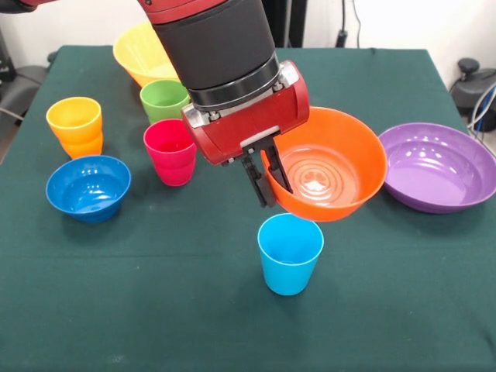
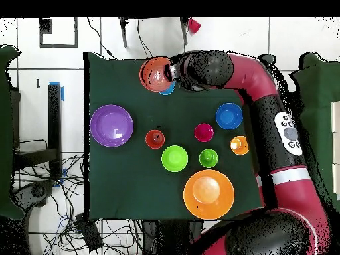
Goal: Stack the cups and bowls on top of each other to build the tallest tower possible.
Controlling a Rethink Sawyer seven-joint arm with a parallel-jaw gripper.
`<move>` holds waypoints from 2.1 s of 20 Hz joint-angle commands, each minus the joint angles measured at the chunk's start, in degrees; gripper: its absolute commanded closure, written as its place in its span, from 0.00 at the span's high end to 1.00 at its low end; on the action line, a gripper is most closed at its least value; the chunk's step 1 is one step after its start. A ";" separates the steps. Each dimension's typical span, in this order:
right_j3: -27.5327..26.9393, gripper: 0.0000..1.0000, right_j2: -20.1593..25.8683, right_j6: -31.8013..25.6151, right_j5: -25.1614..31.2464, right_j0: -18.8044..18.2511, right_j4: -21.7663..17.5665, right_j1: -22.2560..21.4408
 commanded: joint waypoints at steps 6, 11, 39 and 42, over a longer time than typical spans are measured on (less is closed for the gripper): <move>-3.23 0.00 0.28 -8.55 -1.57 1.34 -1.67 4.33; -4.36 0.00 0.39 -9.45 -0.81 1.46 -1.77 5.03; -10.65 0.00 2.16 -14.06 0.68 2.04 -2.12 9.85; -10.29 0.00 2.32 -14.03 0.43 1.78 -2.14 9.92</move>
